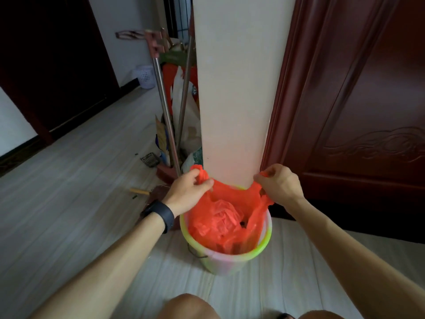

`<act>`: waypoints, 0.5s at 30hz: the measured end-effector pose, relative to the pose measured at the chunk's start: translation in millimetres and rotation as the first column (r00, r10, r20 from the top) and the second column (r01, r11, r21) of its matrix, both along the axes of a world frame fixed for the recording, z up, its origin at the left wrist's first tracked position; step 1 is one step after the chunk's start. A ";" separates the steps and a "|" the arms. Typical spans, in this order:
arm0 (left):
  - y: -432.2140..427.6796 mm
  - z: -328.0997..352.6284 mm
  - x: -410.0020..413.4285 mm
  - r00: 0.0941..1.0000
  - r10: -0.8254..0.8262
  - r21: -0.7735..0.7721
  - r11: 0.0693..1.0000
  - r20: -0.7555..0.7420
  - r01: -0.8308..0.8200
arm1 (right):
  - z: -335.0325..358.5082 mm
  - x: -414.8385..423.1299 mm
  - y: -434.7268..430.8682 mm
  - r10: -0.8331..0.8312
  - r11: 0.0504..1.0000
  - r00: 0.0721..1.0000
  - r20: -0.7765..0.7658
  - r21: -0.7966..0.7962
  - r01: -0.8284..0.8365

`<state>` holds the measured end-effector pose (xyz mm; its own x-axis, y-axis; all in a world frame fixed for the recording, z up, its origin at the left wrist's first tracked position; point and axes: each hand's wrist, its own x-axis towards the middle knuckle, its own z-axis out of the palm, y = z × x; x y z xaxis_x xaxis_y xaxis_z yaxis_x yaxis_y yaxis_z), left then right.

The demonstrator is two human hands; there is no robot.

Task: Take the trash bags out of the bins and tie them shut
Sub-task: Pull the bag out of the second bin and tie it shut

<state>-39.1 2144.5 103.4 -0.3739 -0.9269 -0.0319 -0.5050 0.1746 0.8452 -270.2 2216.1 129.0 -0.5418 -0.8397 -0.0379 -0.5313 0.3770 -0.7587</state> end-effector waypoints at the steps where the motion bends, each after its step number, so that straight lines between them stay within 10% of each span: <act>1: 0.3 8.1 -7.7 0.999 -0.029 -0.013 0.999 0.037 0.030 | 6.6 4.5 -3.0 -0.001 0.999 1.000 0.029 -0.040 0.002; 15: 3.3 27.6 -20.1 0.956 -0.252 -0.128 0.954 0.153 0.272 | 5.7 26.9 -4.0 0.246 0.969 0.817 0.521 -0.131 -0.208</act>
<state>-59.2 2147.9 131.0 -0.6054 -0.7954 0.0298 -0.5314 0.4317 0.7289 -243.4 2212.1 134.7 -0.2476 -0.9471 -0.2041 -0.1055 0.2358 -0.9661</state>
